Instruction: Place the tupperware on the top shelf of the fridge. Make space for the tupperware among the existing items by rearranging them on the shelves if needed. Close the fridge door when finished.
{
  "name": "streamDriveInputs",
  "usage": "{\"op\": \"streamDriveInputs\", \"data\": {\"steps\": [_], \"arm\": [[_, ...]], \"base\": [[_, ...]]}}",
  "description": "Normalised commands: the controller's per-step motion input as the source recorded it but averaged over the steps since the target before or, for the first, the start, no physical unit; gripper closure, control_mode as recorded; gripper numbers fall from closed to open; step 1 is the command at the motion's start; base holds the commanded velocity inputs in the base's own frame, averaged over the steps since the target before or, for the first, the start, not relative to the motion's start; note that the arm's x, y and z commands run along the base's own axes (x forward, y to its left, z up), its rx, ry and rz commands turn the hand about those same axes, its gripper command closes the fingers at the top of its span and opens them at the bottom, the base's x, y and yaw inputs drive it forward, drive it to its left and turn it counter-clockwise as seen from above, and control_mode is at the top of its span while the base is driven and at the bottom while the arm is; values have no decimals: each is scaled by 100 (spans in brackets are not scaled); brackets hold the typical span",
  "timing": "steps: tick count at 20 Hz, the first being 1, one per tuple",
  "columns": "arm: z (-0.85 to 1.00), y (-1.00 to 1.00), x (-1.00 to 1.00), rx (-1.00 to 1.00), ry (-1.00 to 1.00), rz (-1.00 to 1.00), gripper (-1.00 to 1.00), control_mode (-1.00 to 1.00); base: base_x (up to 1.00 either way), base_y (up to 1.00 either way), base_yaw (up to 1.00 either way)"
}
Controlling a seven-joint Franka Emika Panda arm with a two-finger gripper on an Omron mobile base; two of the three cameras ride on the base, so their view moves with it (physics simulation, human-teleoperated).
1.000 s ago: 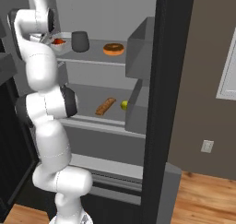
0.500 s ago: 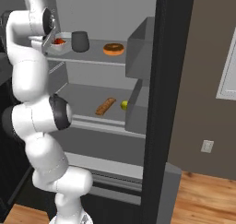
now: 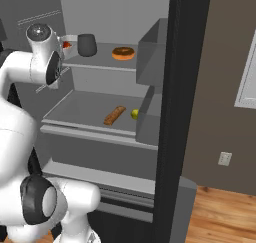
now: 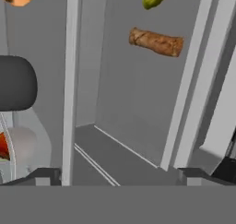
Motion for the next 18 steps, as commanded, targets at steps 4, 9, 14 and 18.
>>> {"op": "streamDriveInputs", "data": {"steps": [4,9,14,18], "arm": [[4,-29,-95,-5,-10,24,-100,-100],[0,-62,-96,-14,13,7,-100,-100],[-1,-51,-82,-16,13,-6,-100,-100],[-5,-28,-42,-15,6,-22,-100,-100]], "base": [[0,0,0],[0,0,0],[0,0,0],[0,0,0]]}}
